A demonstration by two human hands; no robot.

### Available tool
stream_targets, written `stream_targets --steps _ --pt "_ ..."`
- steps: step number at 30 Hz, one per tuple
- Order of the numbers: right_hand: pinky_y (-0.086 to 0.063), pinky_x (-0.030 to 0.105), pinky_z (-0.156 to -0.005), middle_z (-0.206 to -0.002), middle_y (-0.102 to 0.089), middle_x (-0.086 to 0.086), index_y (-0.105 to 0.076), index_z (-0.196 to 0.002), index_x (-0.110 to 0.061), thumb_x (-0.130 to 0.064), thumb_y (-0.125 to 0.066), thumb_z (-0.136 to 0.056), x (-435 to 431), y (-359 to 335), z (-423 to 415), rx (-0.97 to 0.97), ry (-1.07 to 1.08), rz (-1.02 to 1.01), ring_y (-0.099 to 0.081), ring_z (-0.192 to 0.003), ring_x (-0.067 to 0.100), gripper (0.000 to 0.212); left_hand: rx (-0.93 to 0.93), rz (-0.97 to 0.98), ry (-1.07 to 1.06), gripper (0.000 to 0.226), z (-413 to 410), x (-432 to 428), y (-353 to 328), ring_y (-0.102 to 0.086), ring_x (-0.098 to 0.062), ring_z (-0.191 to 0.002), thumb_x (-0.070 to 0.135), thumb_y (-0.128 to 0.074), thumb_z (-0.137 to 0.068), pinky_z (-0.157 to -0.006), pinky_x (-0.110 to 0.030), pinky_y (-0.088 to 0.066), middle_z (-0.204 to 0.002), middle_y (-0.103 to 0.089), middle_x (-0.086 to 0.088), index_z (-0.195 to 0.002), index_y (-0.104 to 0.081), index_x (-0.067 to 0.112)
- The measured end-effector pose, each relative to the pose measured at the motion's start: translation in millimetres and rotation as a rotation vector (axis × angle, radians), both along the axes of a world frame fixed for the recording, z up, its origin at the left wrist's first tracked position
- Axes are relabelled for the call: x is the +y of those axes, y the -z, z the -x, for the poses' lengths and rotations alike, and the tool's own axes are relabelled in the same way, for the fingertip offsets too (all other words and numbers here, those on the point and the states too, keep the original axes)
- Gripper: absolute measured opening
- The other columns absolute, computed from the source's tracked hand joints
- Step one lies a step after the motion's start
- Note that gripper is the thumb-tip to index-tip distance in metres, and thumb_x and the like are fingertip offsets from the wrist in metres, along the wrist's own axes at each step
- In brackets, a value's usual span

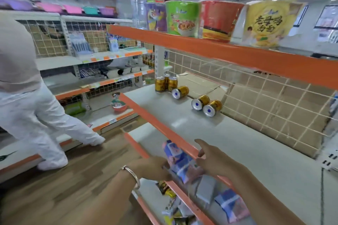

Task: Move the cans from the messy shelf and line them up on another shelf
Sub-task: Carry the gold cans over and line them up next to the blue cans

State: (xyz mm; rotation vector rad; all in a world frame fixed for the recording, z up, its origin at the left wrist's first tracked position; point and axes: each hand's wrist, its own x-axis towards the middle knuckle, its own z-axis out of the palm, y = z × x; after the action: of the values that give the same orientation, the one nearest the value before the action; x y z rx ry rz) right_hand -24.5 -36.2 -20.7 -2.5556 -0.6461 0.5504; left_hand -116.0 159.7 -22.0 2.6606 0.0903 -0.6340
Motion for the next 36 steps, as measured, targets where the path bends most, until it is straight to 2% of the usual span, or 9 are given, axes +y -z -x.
stream_targets --steps 6,12,17,25,27,30,33,36 --pt "-0.048 0.042 -0.092 -0.117 -0.055 0.000 -0.021 -0.145 -0.036 -0.024 -0.051 -0.087 66.9 -8.7 -18.8 0.005 -0.012 -0.005 -0.060 -0.098 0.026 0.067 0.002 0.036 -0.010 0.056 -17.6 55.5 1.7 -0.046 -0.018 -0.127 0.046 -0.053 -0.089 -0.109 -0.029 -0.034 -0.140 -0.048 0.001 -0.138 -0.043 0.021" --pt "-0.042 0.037 -0.099 -0.125 -0.054 0.000 -0.019 -0.148 -0.031 -0.028 -0.054 -0.089 109.5 -6.0 -65.8 -0.034 -0.044 0.075 -0.055 -0.107 0.022 0.069 -0.077 0.119 0.000 0.050 -68.4 84.4 1.9 -0.047 -0.021 -0.125 0.037 -0.052 -0.092 -0.104 -0.028 -0.036 -0.138 -0.049 -0.005 -0.136 -0.044 0.015" --pt "-0.045 0.040 -0.098 -0.129 -0.050 0.001 -0.019 -0.148 -0.031 -0.032 -0.055 -0.089 146.2 -2.4 -130.1 -0.046 -0.043 0.067 -0.056 -0.109 0.022 0.069 -0.152 0.168 -0.079 0.045 -127.6 126.6 3.1 -0.052 -0.015 -0.119 0.038 -0.056 -0.090 -0.095 -0.020 -0.037 -0.132 -0.053 0.001 -0.131 -0.050 0.021" --pt "-0.037 0.042 -0.103 -0.134 -0.050 -0.003 -0.025 -0.146 -0.031 -0.034 -0.052 -0.092 213.1 -7.3 -213.6 -0.112 -0.054 0.167 -0.050 -0.120 0.021 0.061 -0.261 0.226 -0.174 0.042 -203.7 189.7 -2.2 -0.052 -0.016 -0.118 0.035 -0.056 -0.091 -0.093 -0.023 -0.039 -0.132 -0.053 -0.001 -0.129 -0.052 0.019" --pt "-0.034 0.040 -0.103 -0.138 -0.048 -0.006 -0.028 -0.145 -0.032 -0.036 -0.050 -0.093 227.9 -8.7 -229.0 -0.160 -0.044 0.191 -0.047 -0.125 0.020 0.056 -0.261 0.233 -0.175 0.043 -221.2 203.1 -1.4 -0.051 -0.018 -0.119 0.034 -0.057 -0.091 -0.094 -0.023 -0.038 -0.134 -0.051 -0.002 -0.130 -0.050 0.019" --pt "-0.039 0.038 -0.098 -0.141 -0.046 -0.003 -0.034 -0.142 -0.032 -0.033 -0.050 -0.091 251.4 -14.2 -256.5 -0.284 0.025 0.178 -0.047 -0.126 0.025 0.054 -0.308 0.278 -0.198 0.043 -253.3 224.5 -2.2 -0.051 -0.021 -0.118 0.031 -0.059 -0.089 -0.097 -0.024 -0.041 -0.134 -0.050 -0.006 -0.130 -0.051 0.018" --pt "-0.039 0.040 -0.088 -0.134 -0.048 0.001 -0.045 -0.131 -0.028 -0.031 -0.051 -0.087 273.2 -18.5 -284.2 -0.415 0.086 0.244 -0.046 -0.122 0.027 0.045 -0.334 0.309 -0.195 0.044 -286.3 245.6 -6.0 -0.051 -0.021 -0.119 0.031 -0.060 -0.089 -0.094 -0.026 -0.043 -0.135 -0.047 -0.006 -0.131 -0.049 0.022" --pt "-0.034 0.046 -0.097 -0.138 -0.043 0.001 -0.043 -0.132 -0.029 -0.031 -0.051 -0.088 292.5 -24.2 -311.7 -0.427 0.132 0.324 -0.038 -0.127 0.027 0.045 -0.363 0.306 -0.167 0.048 -317.4 266.9 -12.8 -0.050 -0.022 -0.122 0.030 -0.061 -0.088 -0.099 -0.029 -0.043 -0.138 -0.046 -0.006 -0.133 -0.047 0.023"
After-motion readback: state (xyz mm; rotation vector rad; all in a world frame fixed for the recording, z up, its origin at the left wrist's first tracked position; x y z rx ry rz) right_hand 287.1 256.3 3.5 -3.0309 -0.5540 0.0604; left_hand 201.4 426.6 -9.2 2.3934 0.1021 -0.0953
